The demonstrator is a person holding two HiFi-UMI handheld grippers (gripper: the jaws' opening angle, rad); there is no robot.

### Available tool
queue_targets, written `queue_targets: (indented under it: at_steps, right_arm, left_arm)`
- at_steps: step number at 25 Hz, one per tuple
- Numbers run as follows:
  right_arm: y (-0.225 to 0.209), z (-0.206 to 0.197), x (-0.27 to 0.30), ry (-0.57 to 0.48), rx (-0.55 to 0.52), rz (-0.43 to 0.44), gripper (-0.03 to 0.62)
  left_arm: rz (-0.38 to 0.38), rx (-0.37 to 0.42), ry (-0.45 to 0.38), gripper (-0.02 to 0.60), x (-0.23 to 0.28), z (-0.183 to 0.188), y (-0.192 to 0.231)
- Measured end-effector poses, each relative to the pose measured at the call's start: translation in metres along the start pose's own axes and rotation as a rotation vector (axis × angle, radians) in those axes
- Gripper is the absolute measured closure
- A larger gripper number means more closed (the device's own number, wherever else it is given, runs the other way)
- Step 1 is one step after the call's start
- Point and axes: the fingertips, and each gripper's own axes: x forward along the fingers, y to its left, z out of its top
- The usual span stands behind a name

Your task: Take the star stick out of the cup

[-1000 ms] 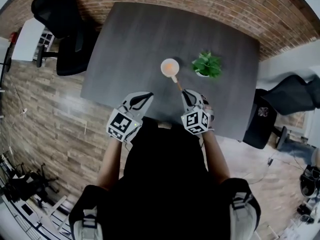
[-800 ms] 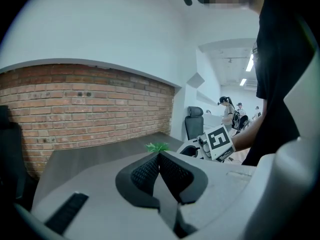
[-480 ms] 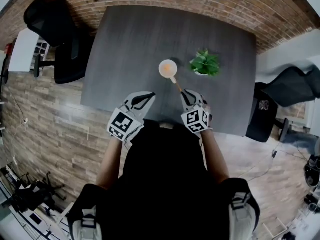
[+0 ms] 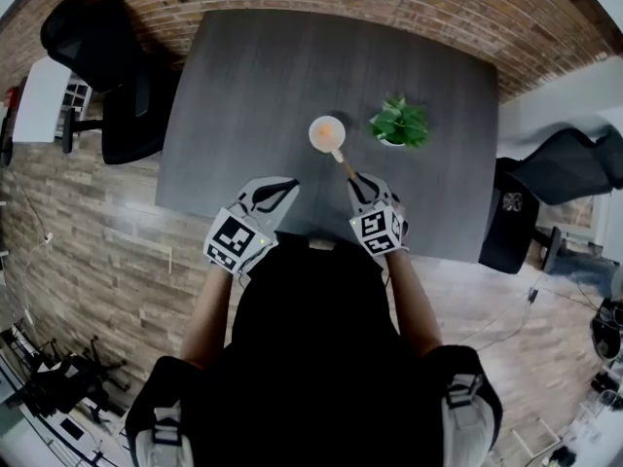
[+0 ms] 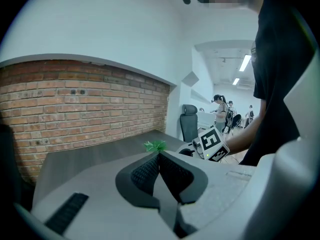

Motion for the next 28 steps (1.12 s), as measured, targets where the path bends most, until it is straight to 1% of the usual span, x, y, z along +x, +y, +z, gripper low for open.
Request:
queue_targets:
  at_steps: [2,5,13,17,21,28]
  right_arm:
    - [0.000,0.000,0.004,0.000,0.011,-0.004,0.519]
    - [-0.002,0.001,0.009,0.006,0.017,-0.021,0.519]
    - [0.000,-0.004,0.021,0.029,0.008,-0.041,0.522]
    - [0.000,-0.008,0.025,0.035,0.032,-0.050,0.528]
    - [-0.002,-0.009,0.029,0.039,0.060,-0.062,0.542]
    - [-0.004,-0.013,0.038,0.053,0.088,-0.059,0.546]
  left_arm:
    - [-0.001,0.014,0.001,0.580,-0.001,0.000,0.002]
    - [-0.005,0.015,0.011,0.580,-0.006,-0.004,0.005]
    - [0.001,0.042,0.031,0.580,-0.015,-0.012,0.012]
    - [0.007,0.028,0.031,0.580,-0.019,-0.012,0.017]
    - [0.011,0.032,0.036,0.580,-0.024,-0.014,0.020]
    - [0.014,0.036,0.039,0.580,-0.027,-0.016,0.023]
